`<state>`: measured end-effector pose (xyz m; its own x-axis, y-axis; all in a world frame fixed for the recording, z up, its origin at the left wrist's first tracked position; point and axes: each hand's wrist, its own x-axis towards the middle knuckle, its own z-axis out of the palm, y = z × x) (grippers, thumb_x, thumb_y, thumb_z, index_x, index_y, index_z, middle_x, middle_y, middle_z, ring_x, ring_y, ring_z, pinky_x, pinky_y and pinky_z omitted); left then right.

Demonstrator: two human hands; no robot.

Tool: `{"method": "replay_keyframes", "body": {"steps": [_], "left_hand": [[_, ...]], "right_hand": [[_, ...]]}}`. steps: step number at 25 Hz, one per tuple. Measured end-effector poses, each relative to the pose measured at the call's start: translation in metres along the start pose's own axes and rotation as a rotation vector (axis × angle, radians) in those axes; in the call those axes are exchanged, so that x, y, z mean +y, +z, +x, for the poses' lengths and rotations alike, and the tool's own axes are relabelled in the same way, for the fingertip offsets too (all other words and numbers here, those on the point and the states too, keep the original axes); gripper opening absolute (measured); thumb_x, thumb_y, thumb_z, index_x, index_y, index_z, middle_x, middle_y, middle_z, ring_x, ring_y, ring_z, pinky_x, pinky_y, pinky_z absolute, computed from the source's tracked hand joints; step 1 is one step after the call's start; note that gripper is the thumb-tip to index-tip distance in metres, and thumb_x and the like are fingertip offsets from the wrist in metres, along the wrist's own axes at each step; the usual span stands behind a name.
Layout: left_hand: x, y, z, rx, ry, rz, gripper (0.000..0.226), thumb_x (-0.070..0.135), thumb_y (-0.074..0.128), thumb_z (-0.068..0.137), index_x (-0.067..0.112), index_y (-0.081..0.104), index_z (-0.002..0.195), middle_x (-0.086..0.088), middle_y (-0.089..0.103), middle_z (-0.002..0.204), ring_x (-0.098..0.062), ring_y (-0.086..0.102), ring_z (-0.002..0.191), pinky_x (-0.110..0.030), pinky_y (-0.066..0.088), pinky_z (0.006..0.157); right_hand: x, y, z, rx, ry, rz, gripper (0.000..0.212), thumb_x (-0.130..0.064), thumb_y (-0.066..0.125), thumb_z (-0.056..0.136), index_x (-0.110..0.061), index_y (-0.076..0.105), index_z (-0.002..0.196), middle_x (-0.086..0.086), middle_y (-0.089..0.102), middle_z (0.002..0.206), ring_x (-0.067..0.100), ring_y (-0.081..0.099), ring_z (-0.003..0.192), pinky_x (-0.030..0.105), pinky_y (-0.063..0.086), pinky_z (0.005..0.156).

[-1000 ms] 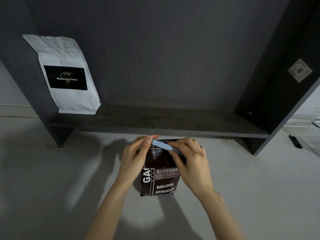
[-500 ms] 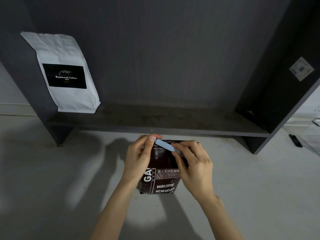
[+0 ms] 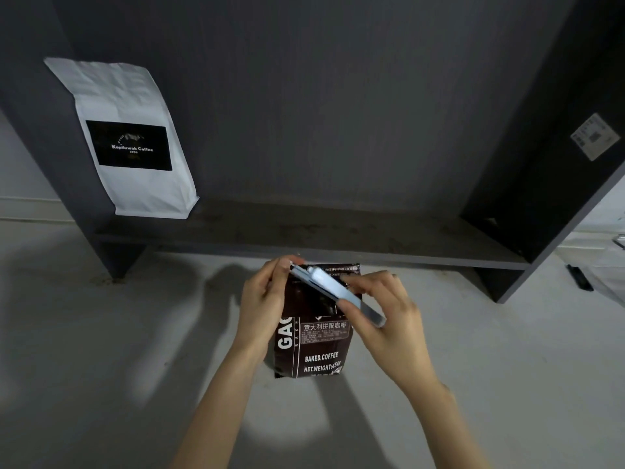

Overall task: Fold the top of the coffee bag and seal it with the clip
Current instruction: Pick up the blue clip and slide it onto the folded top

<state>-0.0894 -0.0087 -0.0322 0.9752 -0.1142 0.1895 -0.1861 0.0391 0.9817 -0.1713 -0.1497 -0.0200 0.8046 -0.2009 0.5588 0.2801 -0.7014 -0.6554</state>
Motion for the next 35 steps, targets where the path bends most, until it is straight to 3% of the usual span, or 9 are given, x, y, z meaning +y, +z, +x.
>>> {"method": "replay_keyframes", "body": {"steps": [6, 10, 15, 19, 21, 23, 26, 30, 35], "left_hand": [[-0.003, -0.003, 0.002, 0.004, 0.010, 0.020, 0.029, 0.027, 0.042, 0.091, 0.031, 0.065, 0.074, 0.008, 0.067, 0.080, 0.000, 0.061, 0.073, -0.013, 0.046, 0.067], [-0.007, -0.002, 0.005, 0.053, -0.061, -0.046, 0.030, 0.032, 0.044, 0.090, 0.031, 0.067, 0.071, 0.012, 0.070, 0.073, -0.001, 0.061, 0.074, -0.016, 0.048, 0.069], [-0.005, -0.004, 0.005, 0.025, -0.033, -0.036, 0.031, 0.031, 0.043, 0.090, 0.036, 0.067, 0.072, 0.015, 0.070, 0.075, 0.008, 0.061, 0.071, -0.005, 0.045, 0.063], [-0.006, -0.012, 0.004, -0.094, -0.017, 0.004, 0.018, 0.038, 0.047, 0.086, 0.047, 0.060, 0.093, 0.023, 0.062, 0.099, 0.012, 0.056, 0.093, -0.011, 0.046, 0.082], [-0.007, -0.021, 0.002, -0.179, -0.027, 0.004, 0.030, 0.039, 0.051, 0.082, 0.050, 0.049, 0.109, 0.034, 0.051, 0.102, 0.024, 0.049, 0.092, 0.002, 0.041, 0.074], [-0.012, -0.025, 0.001, -0.236, -0.068, -0.078, 0.043, 0.027, 0.057, 0.082, 0.045, 0.043, 0.119, 0.034, 0.053, 0.100, 0.024, 0.051, 0.091, 0.003, 0.040, 0.068], [-0.018, -0.029, -0.001, -0.291, -0.087, -0.098, 0.041, 0.012, 0.059, 0.080, 0.038, 0.051, 0.111, 0.031, 0.068, 0.090, 0.015, 0.058, 0.092, -0.002, 0.044, 0.067], [-0.023, -0.032, -0.004, -0.319, -0.106, -0.058, 0.031, 0.015, 0.060, 0.079, 0.039, 0.057, 0.098, 0.029, 0.070, 0.090, 0.009, 0.060, 0.093, -0.004, 0.046, 0.068], [-0.028, -0.031, -0.006, -0.303, -0.118, -0.076, 0.031, 0.005, 0.057, 0.082, 0.028, 0.058, 0.103, 0.011, 0.068, 0.099, 0.002, 0.063, 0.092, -0.007, 0.047, 0.069]], "right_hand": [[0.015, -0.006, -0.011, -0.122, 0.098, 0.069, 0.013, -0.026, 0.067, 0.074, -0.018, 0.065, 0.084, -0.012, 0.051, 0.096, 0.005, 0.053, 0.094, 0.006, 0.039, 0.080], [0.019, -0.014, -0.016, -0.238, 0.155, 0.120, 0.004, -0.019, 0.064, 0.079, -0.020, 0.065, 0.084, -0.006, 0.057, 0.096, 0.006, 0.057, 0.085, 0.011, 0.045, 0.068], [0.022, -0.026, -0.016, -0.293, 0.288, 0.294, 0.021, -0.005, 0.053, 0.086, -0.022, 0.064, 0.081, -0.006, 0.060, 0.088, 0.008, 0.062, 0.065, 0.017, 0.048, 0.056], [0.022, -0.032, -0.012, -0.232, 0.310, 0.326, 0.020, -0.001, 0.052, 0.085, -0.017, 0.064, 0.081, -0.003, 0.060, 0.086, 0.006, 0.058, 0.062, 0.014, 0.048, 0.056], [0.022, -0.036, -0.010, -0.176, 0.309, 0.338, 0.022, 0.001, 0.050, 0.085, -0.017, 0.063, 0.083, 0.000, 0.060, 0.086, 0.006, 0.057, 0.064, 0.012, 0.047, 0.058], [0.024, -0.039, -0.008, -0.137, 0.304, 0.320, 0.025, 0.002, 0.049, 0.086, -0.020, 0.062, 0.084, 0.002, 0.061, 0.087, 0.005, 0.057, 0.068, 0.010, 0.047, 0.060], [0.026, -0.039, -0.008, -0.086, 0.296, 0.310, 0.026, 0.001, 0.049, 0.086, -0.022, 0.061, 0.085, 0.000, 0.062, 0.088, 0.002, 0.059, 0.071, 0.009, 0.048, 0.062], [0.028, -0.039, -0.003, 0.008, 0.293, 0.290, 0.030, -0.002, 0.049, 0.087, -0.030, 0.060, 0.083, -0.003, 0.062, 0.091, 0.002, 0.061, 0.076, 0.007, 0.048, 0.066], [0.029, -0.035, 0.006, 0.095, 0.312, 0.184, 0.031, -0.010, 0.053, 0.086, -0.040, 0.056, 0.078, -0.004, 0.063, 0.087, 0.008, 0.062, 0.077, 0.004, 0.047, 0.065]]}}
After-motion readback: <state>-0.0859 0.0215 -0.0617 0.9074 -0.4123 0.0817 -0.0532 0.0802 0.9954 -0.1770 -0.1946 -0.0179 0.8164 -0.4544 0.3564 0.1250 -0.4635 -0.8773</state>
